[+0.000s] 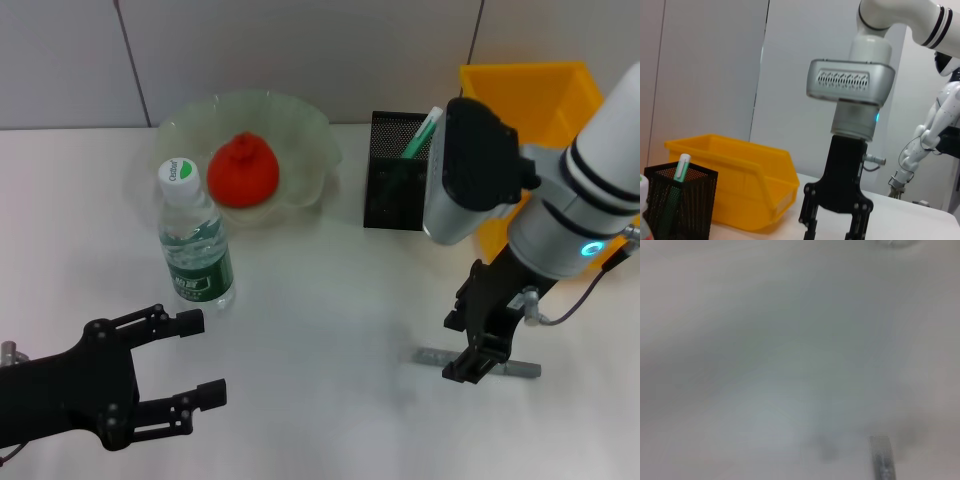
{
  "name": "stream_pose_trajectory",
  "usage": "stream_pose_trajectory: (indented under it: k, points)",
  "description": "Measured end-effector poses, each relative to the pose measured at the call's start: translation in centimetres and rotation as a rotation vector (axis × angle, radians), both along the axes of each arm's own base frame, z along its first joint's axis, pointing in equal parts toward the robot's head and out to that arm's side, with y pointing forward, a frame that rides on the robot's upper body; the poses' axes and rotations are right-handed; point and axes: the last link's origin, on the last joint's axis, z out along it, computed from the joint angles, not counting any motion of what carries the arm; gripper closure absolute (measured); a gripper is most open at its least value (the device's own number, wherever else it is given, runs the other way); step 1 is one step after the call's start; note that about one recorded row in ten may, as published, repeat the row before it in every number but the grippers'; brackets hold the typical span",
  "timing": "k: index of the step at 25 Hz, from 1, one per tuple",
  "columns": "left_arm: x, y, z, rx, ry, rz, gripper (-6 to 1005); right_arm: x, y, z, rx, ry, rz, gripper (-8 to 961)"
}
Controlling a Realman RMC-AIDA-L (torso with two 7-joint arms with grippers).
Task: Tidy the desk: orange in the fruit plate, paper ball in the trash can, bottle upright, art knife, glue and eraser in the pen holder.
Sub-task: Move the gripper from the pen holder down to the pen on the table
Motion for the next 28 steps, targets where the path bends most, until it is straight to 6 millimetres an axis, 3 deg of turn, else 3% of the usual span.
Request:
stream_pose_trajectory:
  k: [13,25,28]
  points:
    - [0.3,0.2,-0.4,0.012,-0.020,0.010,191,1.5,0.5,-2.8,0.027,0.003,0.048,324]
    - [0.1,0.0,-0.5,0.012,-0.024,0.024,191,1.7,0.7,-3.5,0.037,0.007,0.058,350]
    - [0.0,0.0,-0.5,0.013,-0.024,0.025,191,1.8,0.6,-3.6,0.033,0.005,0.051,568]
